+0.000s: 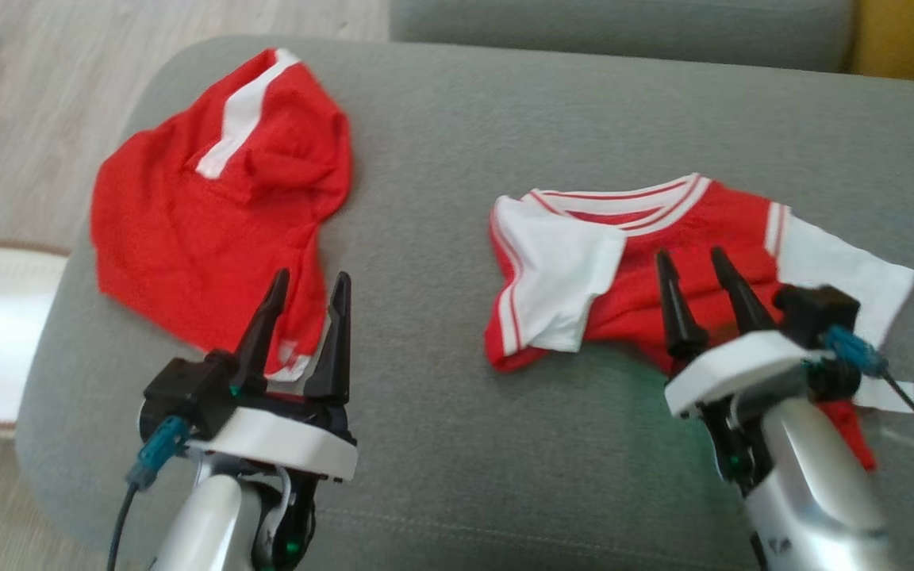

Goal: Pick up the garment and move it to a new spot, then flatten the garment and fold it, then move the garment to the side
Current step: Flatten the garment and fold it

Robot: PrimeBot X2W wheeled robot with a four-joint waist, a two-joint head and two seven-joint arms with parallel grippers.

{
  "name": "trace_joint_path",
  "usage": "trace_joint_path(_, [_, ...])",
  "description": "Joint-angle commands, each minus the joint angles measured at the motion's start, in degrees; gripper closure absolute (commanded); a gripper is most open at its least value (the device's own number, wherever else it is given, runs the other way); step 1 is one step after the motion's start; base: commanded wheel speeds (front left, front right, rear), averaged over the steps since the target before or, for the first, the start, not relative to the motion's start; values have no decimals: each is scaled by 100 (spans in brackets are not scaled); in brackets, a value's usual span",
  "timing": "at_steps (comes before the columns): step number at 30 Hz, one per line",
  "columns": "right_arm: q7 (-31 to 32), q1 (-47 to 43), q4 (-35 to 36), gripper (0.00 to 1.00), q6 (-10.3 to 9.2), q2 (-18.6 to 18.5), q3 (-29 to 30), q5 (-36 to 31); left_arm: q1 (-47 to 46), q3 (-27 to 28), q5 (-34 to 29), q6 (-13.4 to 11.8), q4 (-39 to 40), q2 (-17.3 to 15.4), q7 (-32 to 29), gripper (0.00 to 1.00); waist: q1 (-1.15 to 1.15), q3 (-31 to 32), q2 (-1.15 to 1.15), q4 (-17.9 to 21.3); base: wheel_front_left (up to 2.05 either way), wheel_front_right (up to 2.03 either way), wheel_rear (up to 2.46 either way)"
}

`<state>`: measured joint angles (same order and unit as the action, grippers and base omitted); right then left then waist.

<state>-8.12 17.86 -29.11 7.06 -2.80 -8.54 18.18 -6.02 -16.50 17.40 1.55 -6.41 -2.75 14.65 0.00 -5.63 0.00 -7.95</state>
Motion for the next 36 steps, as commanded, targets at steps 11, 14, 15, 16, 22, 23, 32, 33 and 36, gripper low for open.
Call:
trace_joint_path(11, [83, 1374, -1832, 0, 43, -8, -78, 462, -322, 95, 119, -2, 79, -13, 35, 0, 0, -310, 0, -685, 0, 0, 0])
trace_joint_path(14, [-42, 1605, -2287, 0, 43, -8, -112, 629, -331, 87, 122, 1, 90, -13, 35, 0, 0, -345, 0, -729, 0, 0, 0])
trace_joint_path(15, [-83, 1675, -2402, 0, 43, -8, -176, 720, -335, 85, 121, 1, 93, -13, 35, 0, 0, -362, 0, -736, 0, 0, 0])
trace_joint_path(16, [-137, 1745, -2511, 0, 43, -8, -243, 787, -339, 83, 120, 0, 98, -13, 35, 0, 0, -378, 0, -739, 0, 0, 0])
trace_joint_path(22, [-372, 2054, -2925, 100, 43, -8, -766, 1158, -384, 97, 101, 5, 91, -13, 35, 0, 0, -446, 0, -701, 0, 0, 0])
trace_joint_path(23, [-406, 2081, -2935, 100, 43, -8, -871, 1234, -392, 104, 98, 6, 86, -13, 35, 0, 0, -451, 0, -688, 0, 0, 0])
trace_joint_path(32, [-626, 1995, -2132, 100, 43, -8, -2056, 2048, -387, 194, 86, 6, 46, -13, 35, 0, 0, -325, 0, -456, 0, 0, 0])
trace_joint_path(33, [-635, 1959, -1975, 100, 43, -8, -2208, 2134, -385, 200, 86, 5, 44, -13, 35, 0, 0, -292, 0, -433, 0, 0, 0])
trace_joint_path(36, [-634, 1810, -1496, 100, 43, -8, -2760, 2331, -366, 205, 80, -3, 30, -13, 35, 0, 0, -180, 0, -384, 0, 0, 0])
